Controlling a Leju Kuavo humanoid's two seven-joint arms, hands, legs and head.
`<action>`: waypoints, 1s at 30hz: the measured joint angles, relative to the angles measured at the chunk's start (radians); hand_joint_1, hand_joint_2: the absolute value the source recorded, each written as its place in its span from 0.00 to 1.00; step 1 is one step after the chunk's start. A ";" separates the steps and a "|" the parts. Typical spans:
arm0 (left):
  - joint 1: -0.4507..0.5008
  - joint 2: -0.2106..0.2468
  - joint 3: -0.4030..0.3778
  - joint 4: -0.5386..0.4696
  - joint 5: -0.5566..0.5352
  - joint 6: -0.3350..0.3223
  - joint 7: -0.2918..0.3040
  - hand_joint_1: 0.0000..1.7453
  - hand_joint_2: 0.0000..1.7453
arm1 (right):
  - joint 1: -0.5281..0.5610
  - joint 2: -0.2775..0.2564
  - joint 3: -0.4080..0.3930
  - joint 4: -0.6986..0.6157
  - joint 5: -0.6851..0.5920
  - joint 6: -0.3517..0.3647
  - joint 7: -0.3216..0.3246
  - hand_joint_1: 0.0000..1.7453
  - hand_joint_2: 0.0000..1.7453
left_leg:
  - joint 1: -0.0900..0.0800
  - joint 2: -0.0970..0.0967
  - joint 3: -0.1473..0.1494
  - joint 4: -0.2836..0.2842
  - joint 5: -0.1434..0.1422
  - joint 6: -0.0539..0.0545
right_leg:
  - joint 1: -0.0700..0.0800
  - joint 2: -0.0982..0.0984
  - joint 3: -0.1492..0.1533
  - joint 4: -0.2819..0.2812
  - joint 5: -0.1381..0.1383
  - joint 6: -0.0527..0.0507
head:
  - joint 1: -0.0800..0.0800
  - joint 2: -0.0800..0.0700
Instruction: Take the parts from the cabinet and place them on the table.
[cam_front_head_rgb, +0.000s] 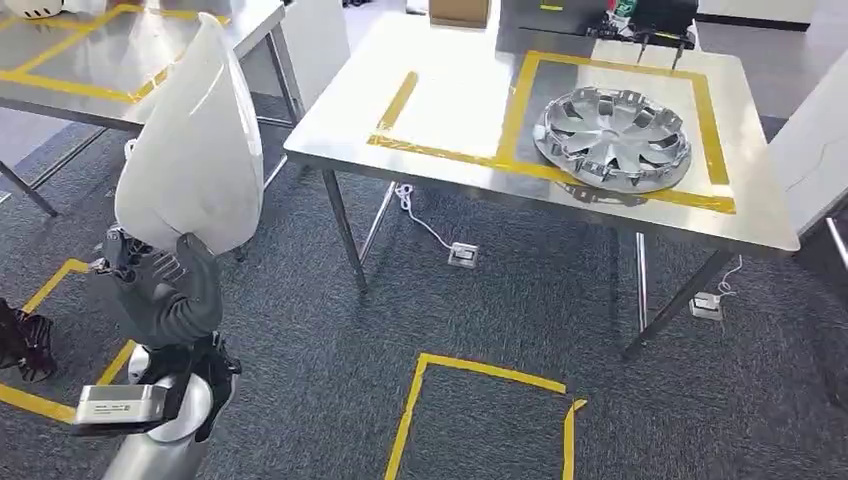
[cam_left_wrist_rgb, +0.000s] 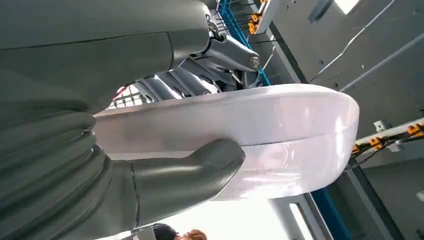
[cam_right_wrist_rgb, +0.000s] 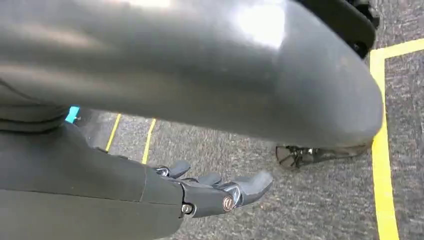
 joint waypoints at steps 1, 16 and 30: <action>0.001 0.001 0.000 0.001 0.000 0.000 0.000 1.00 1.00 | 0.001 0.000 0.000 0.000 0.001 0.000 0.000 0.00 0.00 | -0.002 0.004 0.009 -0.051 0.025 0.003 | 0.002 -0.001 0.002 0.002 -0.009 0.006 | 0.000 0.000; 0.006 0.003 -0.002 -0.005 0.000 0.000 -0.002 1.00 1.00 | 0.002 -0.001 0.000 0.000 0.005 0.003 0.000 0.00 0.00 | -0.008 -0.007 0.121 -0.064 -0.087 0.054 | 0.015 0.000 -0.146 0.029 0.112 0.015 | 0.008 0.000; 0.018 0.001 -0.007 -0.014 -0.013 0.001 0.006 1.00 1.00 | 0.004 0.004 -0.002 0.000 -0.005 -0.003 0.001 0.00 0.00 | -0.005 -0.003 -0.016 0.057 -0.080 0.000 | 0.005 0.005 0.017 0.000 -0.016 -0.006 | -0.005 0.000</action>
